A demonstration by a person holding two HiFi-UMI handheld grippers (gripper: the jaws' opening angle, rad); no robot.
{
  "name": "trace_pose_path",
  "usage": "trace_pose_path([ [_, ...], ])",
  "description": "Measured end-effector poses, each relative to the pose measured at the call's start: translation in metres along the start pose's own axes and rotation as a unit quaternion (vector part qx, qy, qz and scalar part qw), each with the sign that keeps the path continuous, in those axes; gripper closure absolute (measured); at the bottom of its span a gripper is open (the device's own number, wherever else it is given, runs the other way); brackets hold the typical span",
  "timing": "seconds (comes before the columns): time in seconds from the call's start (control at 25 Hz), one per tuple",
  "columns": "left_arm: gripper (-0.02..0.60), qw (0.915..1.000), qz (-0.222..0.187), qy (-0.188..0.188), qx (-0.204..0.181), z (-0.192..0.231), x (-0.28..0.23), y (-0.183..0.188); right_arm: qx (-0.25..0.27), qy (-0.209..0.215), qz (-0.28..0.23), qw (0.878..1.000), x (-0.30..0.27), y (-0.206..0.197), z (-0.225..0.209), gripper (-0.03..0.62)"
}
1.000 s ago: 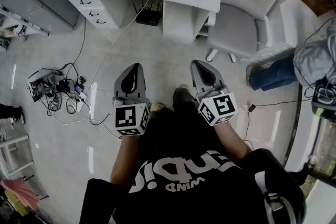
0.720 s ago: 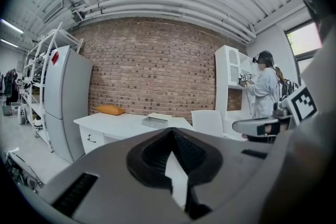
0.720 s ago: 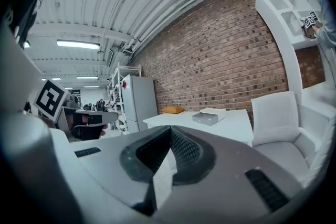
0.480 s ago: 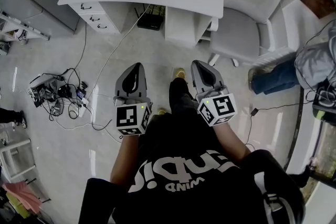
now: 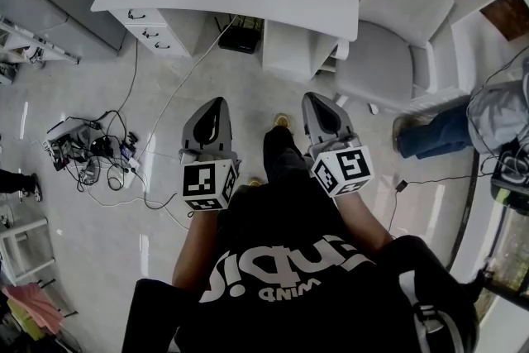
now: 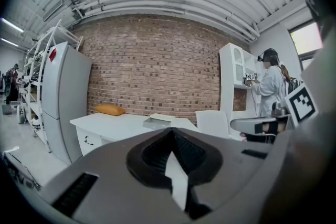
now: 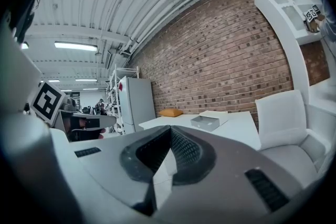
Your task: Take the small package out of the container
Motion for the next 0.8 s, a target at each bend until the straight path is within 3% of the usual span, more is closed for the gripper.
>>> trace_pose_path([
  [0.8, 0.577, 0.9995, 0.021, 0.012, 0.019, 0.062, -0.099, 0.028, -0.012, 0.020, 0.017, 1.000, -0.121, 0.031, -0.032, 0.595],
])
Point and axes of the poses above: the fingertips, and each gripper's own axes: x backward along the fingers, z to its left, y out of its top, the point moved 1 cm from there along x, backward along the fingers, and after that the axes turned 14 degrees about -y, right-handed, at the moved point
